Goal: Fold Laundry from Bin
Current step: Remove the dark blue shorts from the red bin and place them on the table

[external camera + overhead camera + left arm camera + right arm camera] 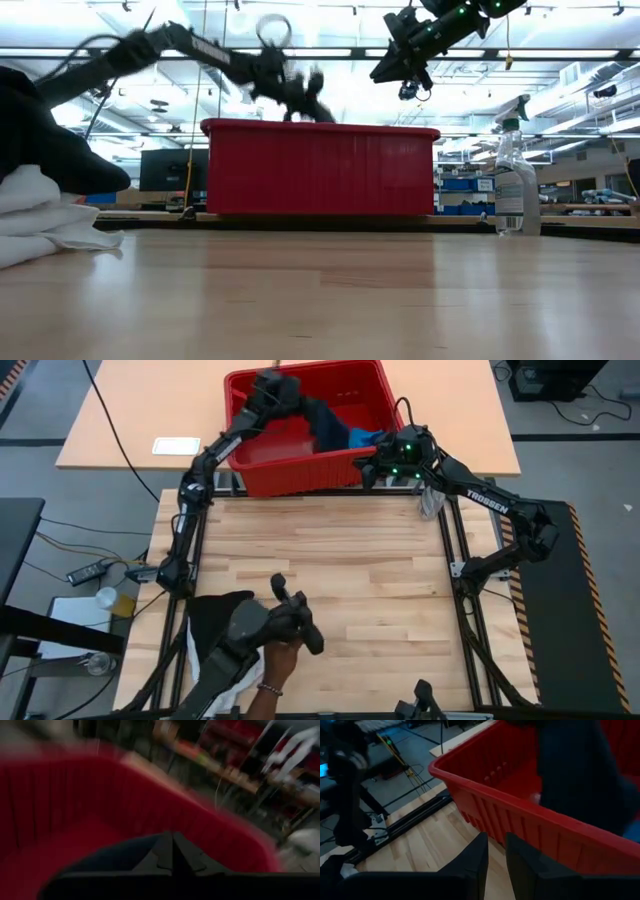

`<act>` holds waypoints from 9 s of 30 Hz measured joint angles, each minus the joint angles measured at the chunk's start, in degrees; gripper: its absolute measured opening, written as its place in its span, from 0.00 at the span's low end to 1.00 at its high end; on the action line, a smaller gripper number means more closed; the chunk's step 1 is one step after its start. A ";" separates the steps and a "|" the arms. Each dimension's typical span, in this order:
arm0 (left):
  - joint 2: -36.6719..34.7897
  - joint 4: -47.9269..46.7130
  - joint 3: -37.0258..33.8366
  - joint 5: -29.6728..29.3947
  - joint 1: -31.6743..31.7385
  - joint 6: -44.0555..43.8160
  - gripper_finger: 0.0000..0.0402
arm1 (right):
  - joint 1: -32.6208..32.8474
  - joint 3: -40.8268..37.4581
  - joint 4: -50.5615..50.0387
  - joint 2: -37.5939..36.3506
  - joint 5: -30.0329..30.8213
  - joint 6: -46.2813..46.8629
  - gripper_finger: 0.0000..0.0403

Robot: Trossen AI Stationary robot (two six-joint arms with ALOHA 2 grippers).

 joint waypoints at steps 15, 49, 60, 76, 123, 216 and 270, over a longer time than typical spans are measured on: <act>-13.74 5.21 0.31 3.97 -1.18 4.38 0.00 | -3.74 6.61 -0.22 -0.26 1.05 -9.77 0.19; -20.69 -18.77 0.28 -18.25 -14.11 1.75 0.00 | 19.01 6.60 25.01 13.34 39.14 -26.59 0.68; -21.19 -15.54 0.28 -16.44 -14.37 -2.37 0.00 | 17.19 6.54 19.61 14.49 47.91 -24.50 0.50; -25.26 -31.75 0.28 1.63 -10.64 20.02 0.00 | 14.35 6.56 -6.30 -2.80 25.69 -27.28 0.02; -18.65 -51.59 0.35 -0.28 -70.42 2.71 0.00 | 67.19 6.58 -45.00 -9.92 -27.15 25.99 0.03; -26.02 -32.74 -51.74 -15.31 -54.68 -13.42 0.01 | 36.94 -18.84 -35.54 -10.89 -8.24 5.96 0.03; -38.09 -52.14 -21.97 -37.61 -49.68 42.05 0.02 | 35.08 10.69 -68.49 -13.17 26.27 -10.52 0.03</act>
